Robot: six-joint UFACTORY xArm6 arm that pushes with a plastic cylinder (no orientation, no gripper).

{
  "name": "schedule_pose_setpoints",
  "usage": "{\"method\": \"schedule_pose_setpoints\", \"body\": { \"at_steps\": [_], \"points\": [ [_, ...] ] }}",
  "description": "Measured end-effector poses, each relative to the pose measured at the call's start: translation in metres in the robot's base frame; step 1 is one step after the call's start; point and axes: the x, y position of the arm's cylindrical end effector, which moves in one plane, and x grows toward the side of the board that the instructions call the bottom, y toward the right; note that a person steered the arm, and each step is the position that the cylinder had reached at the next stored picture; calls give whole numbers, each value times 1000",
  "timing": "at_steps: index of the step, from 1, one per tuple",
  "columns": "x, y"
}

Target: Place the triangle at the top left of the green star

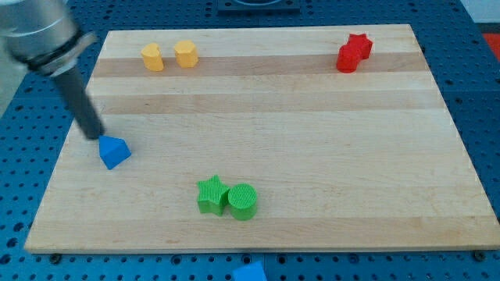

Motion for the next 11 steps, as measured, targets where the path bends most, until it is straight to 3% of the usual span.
{"method": "schedule_pose_setpoints", "body": {
  "at_steps": [1,2,3,4,5,6,7,8,10,11],
  "points": [
    [21,68],
    [14,132],
    [-18,107],
    [-13,188],
    [30,180],
    [-3,200],
    [-14,150],
    [14,125],
    [50,147],
    [22,135]
  ]
}}
